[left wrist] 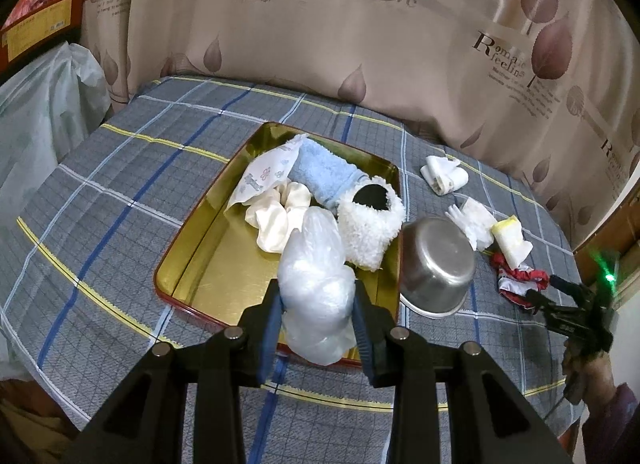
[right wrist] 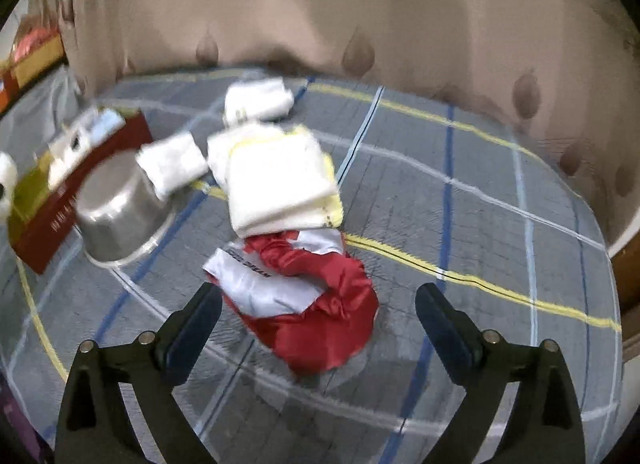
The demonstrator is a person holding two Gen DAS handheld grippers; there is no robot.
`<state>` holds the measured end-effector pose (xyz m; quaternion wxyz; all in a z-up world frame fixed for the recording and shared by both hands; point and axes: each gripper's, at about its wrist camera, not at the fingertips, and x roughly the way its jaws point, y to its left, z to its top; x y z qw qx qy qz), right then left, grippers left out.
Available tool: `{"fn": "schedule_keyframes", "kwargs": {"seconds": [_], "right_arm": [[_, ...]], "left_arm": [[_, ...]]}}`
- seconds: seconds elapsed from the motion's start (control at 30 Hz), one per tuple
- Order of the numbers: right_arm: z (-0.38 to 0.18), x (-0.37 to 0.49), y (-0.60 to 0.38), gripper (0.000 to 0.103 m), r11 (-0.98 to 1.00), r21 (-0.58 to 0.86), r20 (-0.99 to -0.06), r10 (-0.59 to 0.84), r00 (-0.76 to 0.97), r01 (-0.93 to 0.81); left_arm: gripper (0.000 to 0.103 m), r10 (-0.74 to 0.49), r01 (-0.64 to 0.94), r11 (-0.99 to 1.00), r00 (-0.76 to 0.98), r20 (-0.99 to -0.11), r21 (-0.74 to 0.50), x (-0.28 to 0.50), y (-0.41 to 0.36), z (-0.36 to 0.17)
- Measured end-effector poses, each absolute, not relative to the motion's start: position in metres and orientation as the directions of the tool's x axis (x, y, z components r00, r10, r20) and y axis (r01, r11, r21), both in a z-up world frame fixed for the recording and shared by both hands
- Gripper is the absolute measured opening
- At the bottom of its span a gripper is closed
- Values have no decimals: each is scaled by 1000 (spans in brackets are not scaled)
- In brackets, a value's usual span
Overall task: Organize soft objects
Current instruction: 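Grasp the red-and-white shirt with the right gripper and lift it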
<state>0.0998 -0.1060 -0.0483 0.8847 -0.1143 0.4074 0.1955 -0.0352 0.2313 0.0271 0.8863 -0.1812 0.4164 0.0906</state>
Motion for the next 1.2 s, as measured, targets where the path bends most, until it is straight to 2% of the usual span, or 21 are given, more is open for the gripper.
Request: {"fn": "schedule_keyframes", "kwargs": {"seconds": [0.13,0.2,0.23,0.3,0.33,0.37,0.6,0.9,1.2], "right_arm": [[-64,112,-93,97,870,-38,-812,259,523,-491],[-67,115,-88,92,865,-28,-819,268,508,-501],[-70,118,-86,74,864,-16,-823,273,497,-503],[-75,120,-83,56,862,-2,-836,276,473,-507],[-75,119,-83,22,865,-6,-832,274,483,-501],[-74,119,-84,16,865,5,-830,283,481,-501],[-47,81,-100,14,868,67,-778,354,519,-492],[1,-5,-114,14,845,124,-617,476,627,-520],[-11,-27,-98,14,828,139,-621,501,603,-544]], "left_arm": [[33,10,-311,918,637,-771,-245,-36,232,28],[33,5,-312,916,633,-774,-250,-35,232,26],[33,1,-313,916,630,-776,-252,-35,232,25],[33,-2,-315,915,624,-781,-254,-34,233,23],[33,-2,-317,914,623,-782,-255,-34,233,22],[33,-3,-317,913,623,-782,-255,-34,233,22],[34,4,-321,913,624,-781,-252,-34,233,22],[34,-5,-317,912,623,-782,-259,-32,236,20],[35,-12,-295,924,614,-790,-243,-17,238,14]]}}
